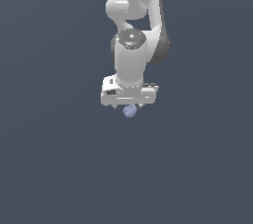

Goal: Pick up the object and move it to a goal position.

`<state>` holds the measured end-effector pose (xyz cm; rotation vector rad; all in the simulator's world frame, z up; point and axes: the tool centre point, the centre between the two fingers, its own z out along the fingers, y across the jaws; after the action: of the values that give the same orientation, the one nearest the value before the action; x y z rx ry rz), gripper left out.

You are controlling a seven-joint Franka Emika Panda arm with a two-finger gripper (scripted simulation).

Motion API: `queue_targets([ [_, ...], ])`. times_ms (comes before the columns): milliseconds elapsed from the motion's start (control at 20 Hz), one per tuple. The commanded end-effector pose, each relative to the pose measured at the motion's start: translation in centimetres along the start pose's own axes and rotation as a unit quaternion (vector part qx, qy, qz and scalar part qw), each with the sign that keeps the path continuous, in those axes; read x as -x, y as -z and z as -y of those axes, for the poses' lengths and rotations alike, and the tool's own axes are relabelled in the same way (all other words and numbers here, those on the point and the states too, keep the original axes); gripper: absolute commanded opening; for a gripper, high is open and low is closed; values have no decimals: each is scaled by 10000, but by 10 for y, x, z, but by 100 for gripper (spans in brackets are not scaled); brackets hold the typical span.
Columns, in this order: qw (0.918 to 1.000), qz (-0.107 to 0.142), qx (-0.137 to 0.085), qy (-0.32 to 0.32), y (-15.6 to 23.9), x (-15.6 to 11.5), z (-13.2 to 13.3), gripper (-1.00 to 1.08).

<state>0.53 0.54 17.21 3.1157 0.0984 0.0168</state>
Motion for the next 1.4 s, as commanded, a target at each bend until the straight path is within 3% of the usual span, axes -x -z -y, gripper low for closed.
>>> queue_targets([
  [0, 10000, 0, 0, 0, 0, 0, 0, 100],
  [450, 9998, -110, 164, -13, 11, -6, -33, 100],
  [900, 9996, -101, 135, -207, 6, -2, -28, 100],
  [1350, 9955, -76, 56, -940, -12, 10, -16, 100],
])
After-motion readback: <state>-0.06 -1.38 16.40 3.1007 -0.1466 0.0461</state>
